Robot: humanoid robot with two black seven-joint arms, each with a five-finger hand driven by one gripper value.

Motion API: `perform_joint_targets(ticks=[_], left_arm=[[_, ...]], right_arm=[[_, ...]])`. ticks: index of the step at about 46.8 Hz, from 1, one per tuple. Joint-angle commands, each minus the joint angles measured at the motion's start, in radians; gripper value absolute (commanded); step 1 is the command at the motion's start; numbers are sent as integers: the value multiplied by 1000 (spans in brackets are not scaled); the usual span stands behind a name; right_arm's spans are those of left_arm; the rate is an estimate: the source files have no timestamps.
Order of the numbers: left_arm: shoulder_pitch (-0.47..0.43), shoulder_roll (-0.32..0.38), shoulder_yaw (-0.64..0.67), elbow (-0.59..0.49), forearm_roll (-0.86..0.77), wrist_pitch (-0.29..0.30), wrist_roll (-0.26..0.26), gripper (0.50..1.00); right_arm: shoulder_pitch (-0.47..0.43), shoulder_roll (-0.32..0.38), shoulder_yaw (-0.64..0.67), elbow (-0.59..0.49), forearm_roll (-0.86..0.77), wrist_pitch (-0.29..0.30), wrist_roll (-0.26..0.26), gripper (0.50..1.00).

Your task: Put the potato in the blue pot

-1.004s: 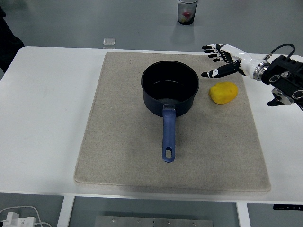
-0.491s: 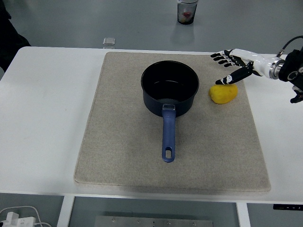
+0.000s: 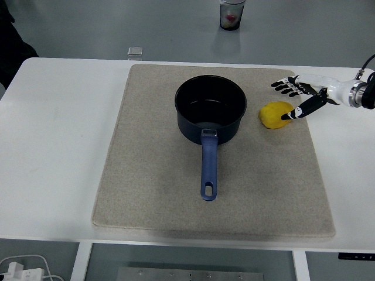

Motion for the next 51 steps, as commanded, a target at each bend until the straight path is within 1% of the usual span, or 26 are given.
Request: perform_joint_targets(ticks=[1,5,12,23,32,36,40,45,46,48,51], left_arm=[[0,0,1,0,0,0,0,996],[0,0,0,0,0,0,0,996],[0,0,0,0,0,1,0,996],[0,0,0,0,0,0,0,996],[0,0,1,0,0,0,0,996],[0,0,1,0,0,0,0,996],[0,0,1,0,0,0,0,996],[0,0,1,2,0,1,0,996],[0,0,1,2,0,0,0,996],[0,0,0,2,0,0,0,996],[0,0,0,2,0,1,0,996]], right_arm=[[-3,-1,0,2,-14,-2,1,928],[-15,0,2,2,-26,-14,3,928],[-54,8,2,1,-33,-94,9,928],[-69,6,3,-1,-34,-160,11,921],[-86,5,9,-1,-34,-167,14,913],[-89,6,9,-1,-33,-176,24,911],[-89,3,14,1,-31,-181,26,883],[-90,3,17,1,-31,-181,32,864],[-92,3,18,2,-31,-181,32,850],[-92,3,18,4,-31,-178,34,793],[-95,6,20,4,-29,-181,34,787]])
